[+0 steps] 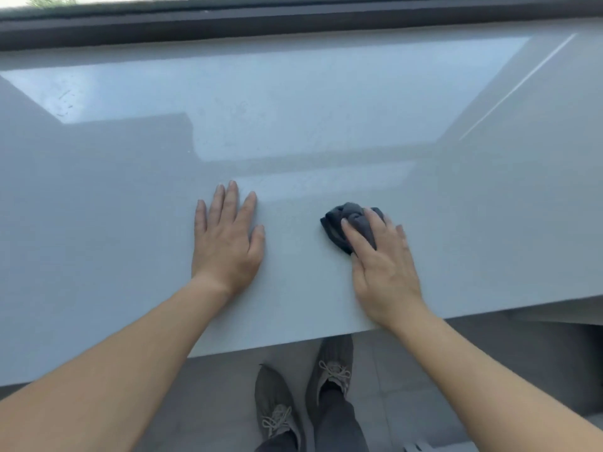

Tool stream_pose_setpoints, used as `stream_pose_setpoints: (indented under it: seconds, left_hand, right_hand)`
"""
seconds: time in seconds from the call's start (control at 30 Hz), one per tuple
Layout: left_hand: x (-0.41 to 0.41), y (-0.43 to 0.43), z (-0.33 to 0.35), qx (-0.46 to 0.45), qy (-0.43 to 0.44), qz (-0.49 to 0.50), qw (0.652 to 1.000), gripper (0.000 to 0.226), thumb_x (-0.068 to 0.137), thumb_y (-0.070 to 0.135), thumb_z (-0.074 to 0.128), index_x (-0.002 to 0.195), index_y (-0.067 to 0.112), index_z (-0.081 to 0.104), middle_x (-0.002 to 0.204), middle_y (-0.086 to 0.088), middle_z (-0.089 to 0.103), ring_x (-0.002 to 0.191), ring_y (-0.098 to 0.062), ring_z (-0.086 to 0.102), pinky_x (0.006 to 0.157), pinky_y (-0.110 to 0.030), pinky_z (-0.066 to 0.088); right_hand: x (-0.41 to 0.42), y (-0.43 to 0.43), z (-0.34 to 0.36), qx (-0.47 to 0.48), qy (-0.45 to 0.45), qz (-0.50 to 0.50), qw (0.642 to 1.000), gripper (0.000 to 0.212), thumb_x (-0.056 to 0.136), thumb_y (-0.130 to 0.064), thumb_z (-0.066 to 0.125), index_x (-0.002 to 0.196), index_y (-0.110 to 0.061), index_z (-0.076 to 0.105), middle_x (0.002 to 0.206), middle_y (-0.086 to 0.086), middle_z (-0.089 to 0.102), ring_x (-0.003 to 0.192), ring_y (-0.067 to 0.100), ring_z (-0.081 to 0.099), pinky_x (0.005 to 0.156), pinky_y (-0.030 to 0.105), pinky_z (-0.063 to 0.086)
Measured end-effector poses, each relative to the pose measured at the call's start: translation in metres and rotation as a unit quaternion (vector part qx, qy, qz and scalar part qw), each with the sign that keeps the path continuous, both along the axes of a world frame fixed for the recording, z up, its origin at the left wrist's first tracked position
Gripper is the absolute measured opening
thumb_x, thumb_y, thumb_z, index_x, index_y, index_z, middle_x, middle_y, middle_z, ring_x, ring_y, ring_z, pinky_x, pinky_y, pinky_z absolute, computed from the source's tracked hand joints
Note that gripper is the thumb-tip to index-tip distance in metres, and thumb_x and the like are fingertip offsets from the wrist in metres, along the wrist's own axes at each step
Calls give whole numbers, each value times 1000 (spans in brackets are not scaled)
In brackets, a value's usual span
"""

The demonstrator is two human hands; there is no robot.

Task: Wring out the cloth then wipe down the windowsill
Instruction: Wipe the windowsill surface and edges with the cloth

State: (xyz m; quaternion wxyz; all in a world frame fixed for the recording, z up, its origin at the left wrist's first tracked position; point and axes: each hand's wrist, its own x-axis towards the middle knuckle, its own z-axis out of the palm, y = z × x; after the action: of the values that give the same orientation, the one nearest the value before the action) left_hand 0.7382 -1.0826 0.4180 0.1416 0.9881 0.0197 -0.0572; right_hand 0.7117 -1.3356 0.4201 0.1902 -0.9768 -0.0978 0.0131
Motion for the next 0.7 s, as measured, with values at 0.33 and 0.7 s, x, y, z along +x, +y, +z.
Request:
stream_pose_setpoints:
  seconds: [0.33, 0.7]
  left_hand:
    - [-11, -8, 4, -47, -40, -32, 998, 52, 99, 28, 38, 150, 17, 34, 165, -7, 14, 153, -18, 4, 121, -48, -10]
    - [43, -89, 12, -110, -65, -22, 992, 53, 98, 30, 40, 149, 16, 36, 165, -9, 14, 153, -21, 4, 122, -41, -9]
  right_hand:
    - [-56, -18, -1, -42, -7, 166, 985, 64, 82, -9, 54, 144, -24, 48, 159, 11, 30, 149, 35, 22, 119, 59, 18]
    - [-41, -66, 0, -40, -4, 170, 985, 59, 90, -14, 53, 147, -26, 44, 161, 8, 26, 151, 34, 17, 121, 55, 14]
